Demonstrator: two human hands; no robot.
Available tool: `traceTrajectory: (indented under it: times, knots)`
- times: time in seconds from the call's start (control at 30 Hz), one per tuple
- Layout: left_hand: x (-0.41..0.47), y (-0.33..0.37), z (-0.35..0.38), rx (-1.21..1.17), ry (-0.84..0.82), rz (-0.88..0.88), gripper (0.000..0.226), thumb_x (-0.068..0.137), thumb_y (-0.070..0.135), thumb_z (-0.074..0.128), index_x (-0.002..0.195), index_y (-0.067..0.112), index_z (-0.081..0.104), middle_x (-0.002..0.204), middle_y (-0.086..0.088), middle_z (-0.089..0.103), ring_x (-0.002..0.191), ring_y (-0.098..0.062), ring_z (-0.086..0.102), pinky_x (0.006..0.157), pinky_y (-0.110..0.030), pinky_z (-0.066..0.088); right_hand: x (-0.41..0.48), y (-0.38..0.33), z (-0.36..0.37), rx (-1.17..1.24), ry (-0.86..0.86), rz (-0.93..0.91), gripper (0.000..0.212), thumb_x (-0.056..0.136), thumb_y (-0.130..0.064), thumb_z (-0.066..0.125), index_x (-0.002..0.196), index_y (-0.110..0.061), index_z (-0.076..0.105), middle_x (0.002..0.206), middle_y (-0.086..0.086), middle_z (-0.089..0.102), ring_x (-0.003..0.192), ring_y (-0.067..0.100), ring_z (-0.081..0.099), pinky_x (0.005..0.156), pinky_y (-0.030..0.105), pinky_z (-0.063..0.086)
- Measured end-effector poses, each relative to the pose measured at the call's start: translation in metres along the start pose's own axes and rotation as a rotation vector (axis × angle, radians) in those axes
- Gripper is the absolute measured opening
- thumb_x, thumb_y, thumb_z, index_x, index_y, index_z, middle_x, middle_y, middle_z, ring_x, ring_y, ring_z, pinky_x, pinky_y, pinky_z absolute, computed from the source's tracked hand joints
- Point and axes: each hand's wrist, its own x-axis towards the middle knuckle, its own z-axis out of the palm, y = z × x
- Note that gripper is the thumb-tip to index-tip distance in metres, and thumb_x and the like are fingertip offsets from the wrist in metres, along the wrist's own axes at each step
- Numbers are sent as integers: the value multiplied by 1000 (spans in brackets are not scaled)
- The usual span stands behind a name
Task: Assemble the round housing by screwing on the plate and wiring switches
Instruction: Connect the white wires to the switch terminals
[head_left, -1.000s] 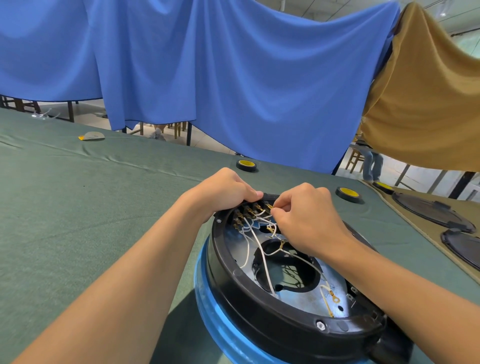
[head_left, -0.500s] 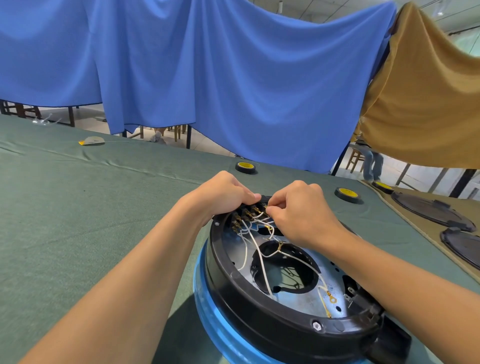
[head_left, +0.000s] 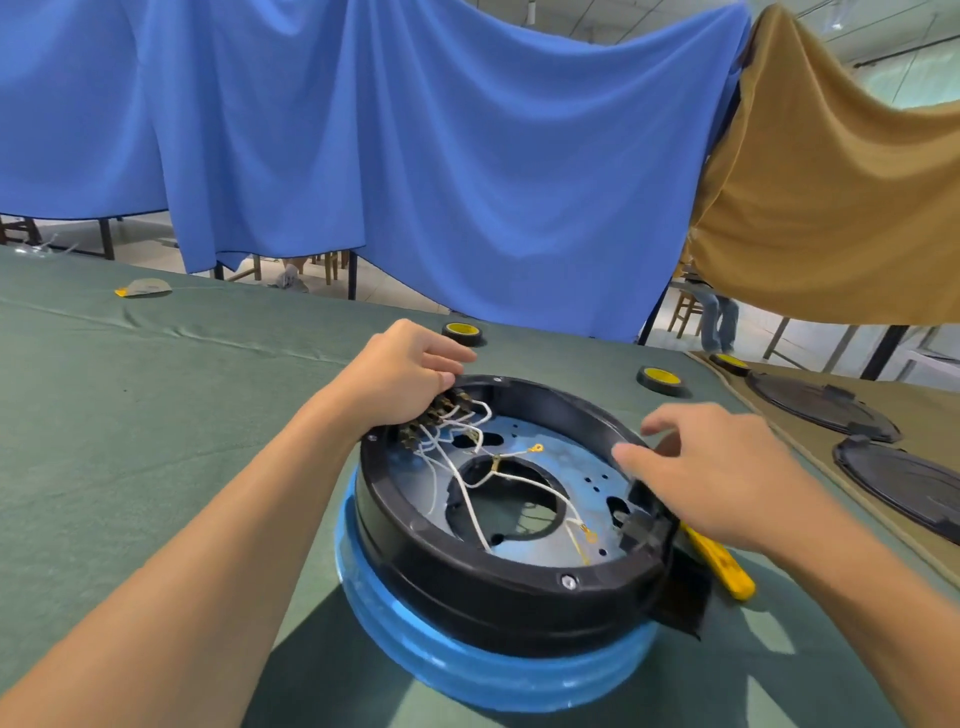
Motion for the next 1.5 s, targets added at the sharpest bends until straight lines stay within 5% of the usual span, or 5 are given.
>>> traceTrajectory:
  times: [0.3,0.57,0.8,1.03,1.5]
  knots:
    - [-2,2,-11,216,104,-155,48,94,-4,38,127,19,66,129,-11,65,121,-30,55,93,-34,45,1,3,24,665,-117,13,17,89,-30,64,89,-16,73,85,-1,75,89,23,70,88,46,54]
    - [-4,17,-31,393,-19,-227,49,96,42,58,141,26,48,143,-6,53,128,-30,50,108,-42,39,39,6,22,988,-364,-74,16,93,-11,62,96,-22,73,88,-1,76,71,5,71,55,13,51]
    - [-15,42,-31,534,-296,-72,61,95,56,52,148,30,39,154,5,41,140,-18,41,118,-39,28,62,-9,19,931,-586,-156,27,95,-11,58,118,-23,67,116,8,70,94,13,66,84,28,56]
    - [-34,86,-23,607,-324,166,43,88,60,58,122,34,64,115,14,69,104,-11,63,92,-32,46,51,-21,38,738,-85,-167,11,91,-26,65,95,-23,74,90,-3,73,68,8,63,71,27,51]
    - [-24,77,27,576,-363,250,18,88,45,70,85,27,73,66,13,68,64,-4,60,60,-24,45,29,-14,46,906,-69,-92,9,89,-13,66,95,-16,72,95,3,73,90,16,66,82,28,52]
